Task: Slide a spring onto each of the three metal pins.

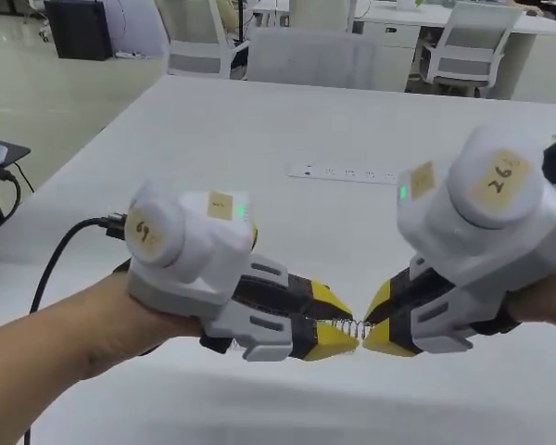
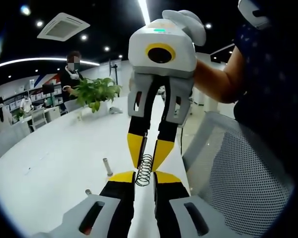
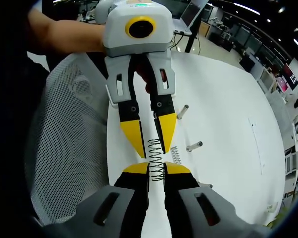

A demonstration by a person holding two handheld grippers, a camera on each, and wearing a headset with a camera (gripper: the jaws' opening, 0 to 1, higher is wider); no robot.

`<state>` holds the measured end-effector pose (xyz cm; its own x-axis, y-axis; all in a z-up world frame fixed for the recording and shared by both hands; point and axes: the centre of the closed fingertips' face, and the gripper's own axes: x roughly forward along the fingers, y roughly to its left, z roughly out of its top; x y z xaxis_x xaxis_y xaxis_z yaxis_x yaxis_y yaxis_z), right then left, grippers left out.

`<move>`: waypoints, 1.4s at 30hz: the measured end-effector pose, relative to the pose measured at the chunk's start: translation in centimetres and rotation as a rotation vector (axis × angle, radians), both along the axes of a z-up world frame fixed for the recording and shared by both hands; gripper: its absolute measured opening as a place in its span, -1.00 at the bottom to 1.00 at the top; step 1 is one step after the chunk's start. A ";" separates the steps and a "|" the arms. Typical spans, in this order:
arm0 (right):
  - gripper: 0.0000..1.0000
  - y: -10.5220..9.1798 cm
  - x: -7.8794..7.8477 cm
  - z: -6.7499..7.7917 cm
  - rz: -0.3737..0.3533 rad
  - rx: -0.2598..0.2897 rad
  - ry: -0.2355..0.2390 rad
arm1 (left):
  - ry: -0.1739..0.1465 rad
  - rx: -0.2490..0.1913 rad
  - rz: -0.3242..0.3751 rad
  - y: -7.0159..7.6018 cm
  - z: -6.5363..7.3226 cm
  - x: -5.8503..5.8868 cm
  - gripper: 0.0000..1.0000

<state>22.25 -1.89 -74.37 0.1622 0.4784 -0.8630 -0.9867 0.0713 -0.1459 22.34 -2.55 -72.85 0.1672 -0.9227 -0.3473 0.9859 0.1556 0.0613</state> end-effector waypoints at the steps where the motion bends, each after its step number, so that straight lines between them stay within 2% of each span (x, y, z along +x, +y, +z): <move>1: -0.84 0.0 0.0 0.0 0.002 -0.003 0.001 | -0.001 -0.001 -0.001 0.0 0.0 0.0 -0.88; 16: -0.83 -0.1 0.0 0.0 0.012 -0.006 -0.010 | -0.019 -0.013 -0.016 -0.1 0.2 -0.2 -0.94; 27: -0.75 -0.4 -0.1 -0.7 0.009 -0.007 0.011 | -0.016 -0.023 -0.024 0.0 0.4 -0.5 -0.95; 35: -0.77 -1.1 0.0 -1.4 -0.003 -0.012 0.031 | -0.018 -0.054 -0.028 -0.1 1.1 -0.7 -0.95; 42: -0.78 -1.2 -0.2 -1.4 -0.004 -0.007 0.041 | -0.016 -0.061 -0.032 -0.3 1.2 -0.9 -0.95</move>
